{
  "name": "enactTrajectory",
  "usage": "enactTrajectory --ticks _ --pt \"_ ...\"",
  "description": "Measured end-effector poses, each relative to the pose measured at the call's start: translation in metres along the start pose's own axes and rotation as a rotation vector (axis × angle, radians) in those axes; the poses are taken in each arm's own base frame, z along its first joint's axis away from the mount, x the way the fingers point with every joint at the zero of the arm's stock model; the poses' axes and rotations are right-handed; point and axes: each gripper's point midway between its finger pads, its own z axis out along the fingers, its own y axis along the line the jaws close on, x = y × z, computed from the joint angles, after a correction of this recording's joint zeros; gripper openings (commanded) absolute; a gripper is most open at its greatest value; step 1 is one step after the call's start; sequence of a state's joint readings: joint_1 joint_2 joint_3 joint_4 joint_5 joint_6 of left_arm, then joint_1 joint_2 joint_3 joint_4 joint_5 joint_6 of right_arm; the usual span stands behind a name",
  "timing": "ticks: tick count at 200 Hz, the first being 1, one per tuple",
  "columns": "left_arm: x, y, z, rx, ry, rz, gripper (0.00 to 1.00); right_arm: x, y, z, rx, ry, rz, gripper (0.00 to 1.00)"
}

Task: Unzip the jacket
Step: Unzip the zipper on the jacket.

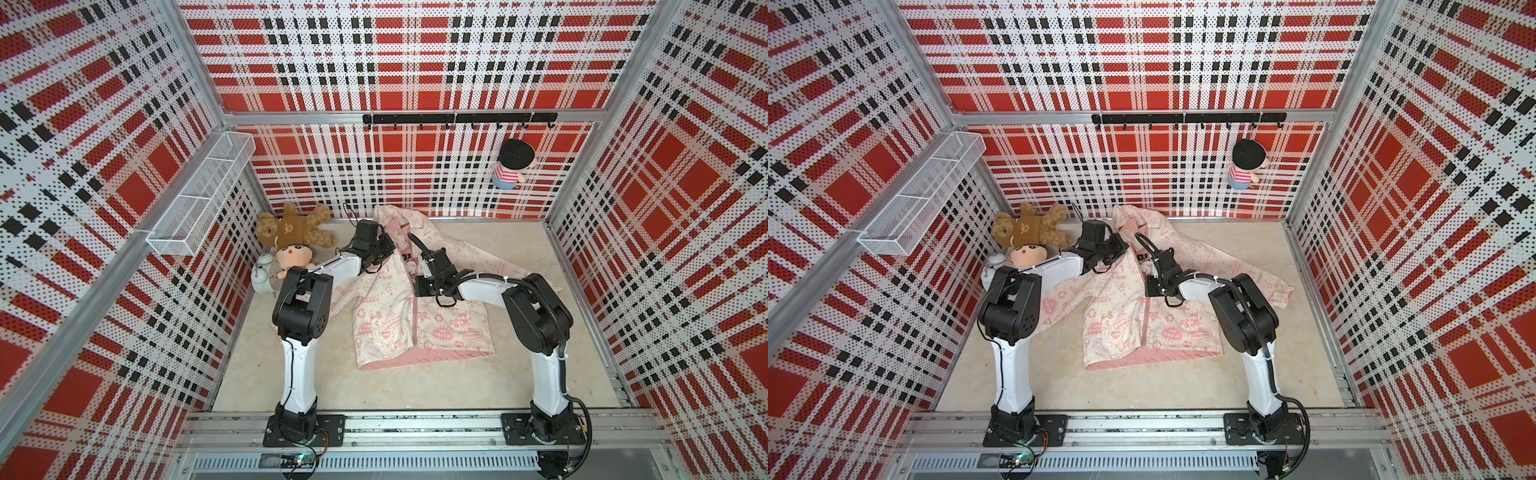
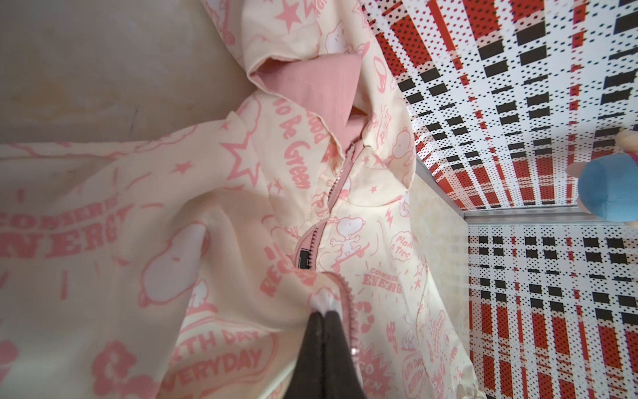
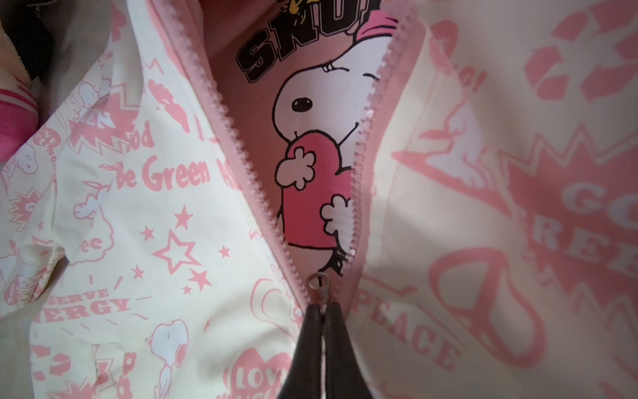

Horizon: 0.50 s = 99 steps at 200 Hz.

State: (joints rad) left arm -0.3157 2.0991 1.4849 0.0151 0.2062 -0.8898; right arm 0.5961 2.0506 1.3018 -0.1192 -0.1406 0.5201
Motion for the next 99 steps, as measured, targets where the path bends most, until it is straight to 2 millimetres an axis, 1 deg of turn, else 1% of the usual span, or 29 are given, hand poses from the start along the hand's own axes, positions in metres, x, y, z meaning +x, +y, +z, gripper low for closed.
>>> enactTrajectory --ticks 19,50,99 --pt "-0.001 0.000 0.000 -0.001 -0.003 0.000 0.00 0.010 0.003 -0.007 -0.001 0.012 -0.001 0.00" --pt "-0.001 0.001 0.000 -0.003 -0.006 0.000 0.00 0.036 0.009 -0.016 -0.004 0.048 0.009 0.00" --pt "-0.004 0.004 0.000 -0.013 -0.016 0.002 0.00 0.062 0.024 -0.026 -0.020 0.080 0.011 0.00"
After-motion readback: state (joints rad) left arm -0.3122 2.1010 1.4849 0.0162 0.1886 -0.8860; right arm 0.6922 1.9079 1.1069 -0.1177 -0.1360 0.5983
